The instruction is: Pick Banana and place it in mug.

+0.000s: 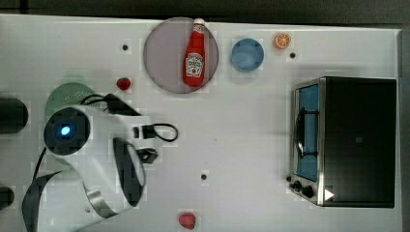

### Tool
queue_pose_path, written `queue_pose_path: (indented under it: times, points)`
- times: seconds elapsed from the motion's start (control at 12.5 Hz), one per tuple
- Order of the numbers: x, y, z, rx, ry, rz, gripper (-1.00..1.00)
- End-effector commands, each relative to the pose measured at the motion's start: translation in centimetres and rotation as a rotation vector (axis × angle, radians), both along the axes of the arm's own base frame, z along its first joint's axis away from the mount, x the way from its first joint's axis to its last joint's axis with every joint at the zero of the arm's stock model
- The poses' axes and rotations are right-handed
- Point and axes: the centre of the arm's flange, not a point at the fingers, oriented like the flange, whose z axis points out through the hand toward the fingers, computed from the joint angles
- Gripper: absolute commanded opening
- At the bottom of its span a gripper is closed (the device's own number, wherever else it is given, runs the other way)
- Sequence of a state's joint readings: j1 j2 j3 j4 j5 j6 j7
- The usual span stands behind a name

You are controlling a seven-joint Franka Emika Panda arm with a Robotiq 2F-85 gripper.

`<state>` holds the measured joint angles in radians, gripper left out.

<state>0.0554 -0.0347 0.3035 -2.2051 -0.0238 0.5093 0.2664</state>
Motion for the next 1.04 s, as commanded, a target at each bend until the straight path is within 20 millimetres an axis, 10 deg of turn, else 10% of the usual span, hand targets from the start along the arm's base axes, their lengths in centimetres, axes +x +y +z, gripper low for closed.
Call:
queue_pose_path:
  times: [0.08, 0.48, 1.04]
  points:
    - [2.2, -11.1, 12.5, 0.038, -0.112, -0.227, 1.00]
    - [-0.8, -20.4, 20.7, 0.057, -0.097, -0.338, 1.00]
    - [-0.8, -21.3, 20.5, 0.054, -0.055, -0.325, 1.00]
